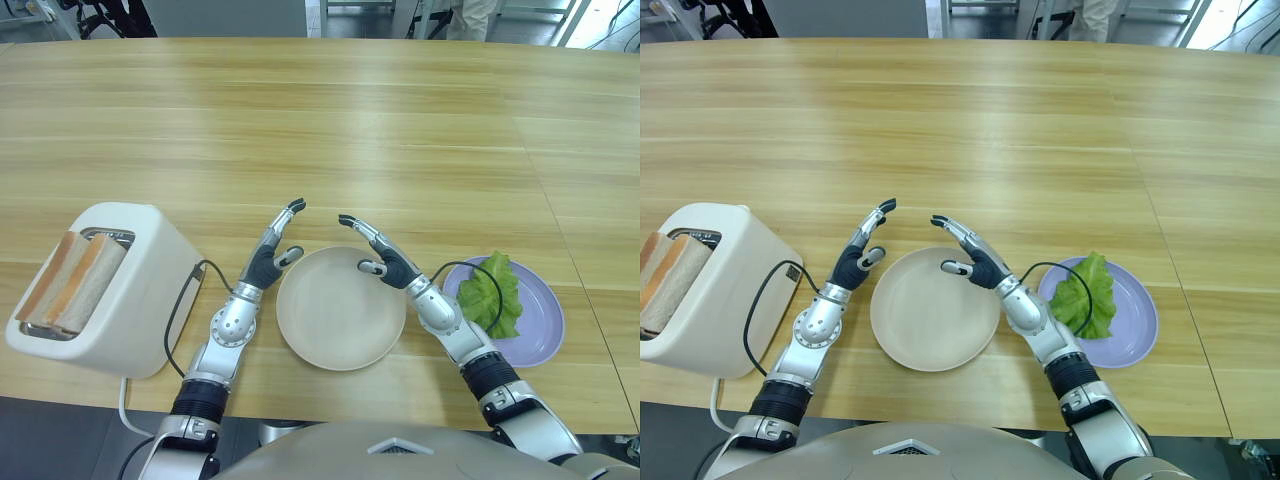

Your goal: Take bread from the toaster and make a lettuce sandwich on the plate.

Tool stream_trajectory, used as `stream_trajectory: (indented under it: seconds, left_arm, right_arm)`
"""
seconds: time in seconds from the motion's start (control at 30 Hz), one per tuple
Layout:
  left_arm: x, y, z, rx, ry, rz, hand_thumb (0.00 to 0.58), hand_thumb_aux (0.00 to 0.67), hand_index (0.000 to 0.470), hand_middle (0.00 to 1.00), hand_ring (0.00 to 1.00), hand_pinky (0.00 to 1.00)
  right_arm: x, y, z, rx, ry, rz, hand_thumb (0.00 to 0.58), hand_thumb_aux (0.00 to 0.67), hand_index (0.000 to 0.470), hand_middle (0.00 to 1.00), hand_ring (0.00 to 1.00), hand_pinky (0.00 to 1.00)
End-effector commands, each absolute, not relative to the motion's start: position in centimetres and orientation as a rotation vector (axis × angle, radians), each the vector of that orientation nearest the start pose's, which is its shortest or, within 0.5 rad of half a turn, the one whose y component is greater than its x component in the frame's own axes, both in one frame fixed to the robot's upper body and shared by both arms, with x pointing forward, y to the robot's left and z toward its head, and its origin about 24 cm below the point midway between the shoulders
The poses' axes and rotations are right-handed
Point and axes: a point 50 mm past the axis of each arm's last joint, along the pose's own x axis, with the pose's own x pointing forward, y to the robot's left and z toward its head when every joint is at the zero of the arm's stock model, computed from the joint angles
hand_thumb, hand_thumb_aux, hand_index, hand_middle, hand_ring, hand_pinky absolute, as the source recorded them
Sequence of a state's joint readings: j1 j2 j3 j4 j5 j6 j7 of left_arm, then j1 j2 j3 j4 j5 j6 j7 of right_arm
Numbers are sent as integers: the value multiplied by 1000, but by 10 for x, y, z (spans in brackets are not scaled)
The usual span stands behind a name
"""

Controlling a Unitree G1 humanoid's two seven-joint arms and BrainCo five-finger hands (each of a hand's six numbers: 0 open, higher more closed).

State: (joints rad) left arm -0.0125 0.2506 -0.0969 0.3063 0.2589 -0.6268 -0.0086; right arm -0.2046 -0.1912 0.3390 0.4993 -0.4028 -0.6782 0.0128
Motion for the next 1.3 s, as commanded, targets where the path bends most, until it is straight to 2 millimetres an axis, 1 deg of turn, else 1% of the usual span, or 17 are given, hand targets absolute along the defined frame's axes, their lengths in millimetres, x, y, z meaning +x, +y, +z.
stream_trajectory:
  seconds: [0.03,0.57,0.63,0.7,0.77,0.8,0.87,0.93,1.0,1.07,1.17,1.3]
  left_arm:
    - [239,164,26,477,-291,-267,0,0,0,0,0,0]
    - [239,164,26,476,-289,-269,0,0,0,0,0,0]
    - [238,163,28,479,-299,-273,0,0,0,0,0,0]
    - [238,162,36,494,-331,-283,0,0,0,0,0,0]
    - [238,161,51,513,-386,-294,0,0,0,0,0,0]
    - [238,161,62,534,-428,-300,0,0,0,0,0,0]
    - [236,162,87,586,-512,-306,0,0,0,0,0,0]
    - [235,172,118,692,-605,-286,0,0,0,0,0,0]
    - [235,187,146,809,-653,-233,0,0,0,0,0,0]
    - [234,208,170,946,-660,-167,0,0,0,0,0,0]
    - [227,239,197,1148,-619,-63,0,0,0,0,0,0]
    - [213,285,232,1449,-515,123,0,0,0,0,0,0]
  right_arm:
    - [259,-90,23,-560,-375,589,0,0,0,0,0,0]
    - [259,-90,23,-560,-375,588,0,0,0,0,0,0]
    - [259,-90,23,-560,-376,588,0,0,0,0,0,0]
    - [259,-90,23,-560,-376,587,0,0,0,0,0,0]
    - [258,-91,23,-562,-376,585,0,0,0,0,0,0]
    - [258,-92,23,-562,-376,583,0,0,0,0,0,0]
    - [258,-93,23,-564,-377,577,0,0,0,0,0,0]
    - [258,-95,24,-564,-377,571,0,0,0,0,0,0]
    - [258,-96,24,-565,-377,564,0,0,0,0,0,0]
    - [258,-97,24,-566,-377,560,0,0,0,0,0,0]
    - [258,-97,24,-567,-380,561,0,0,0,0,0,0]
    - [257,-97,26,-567,-385,558,0,0,0,0,0,0]
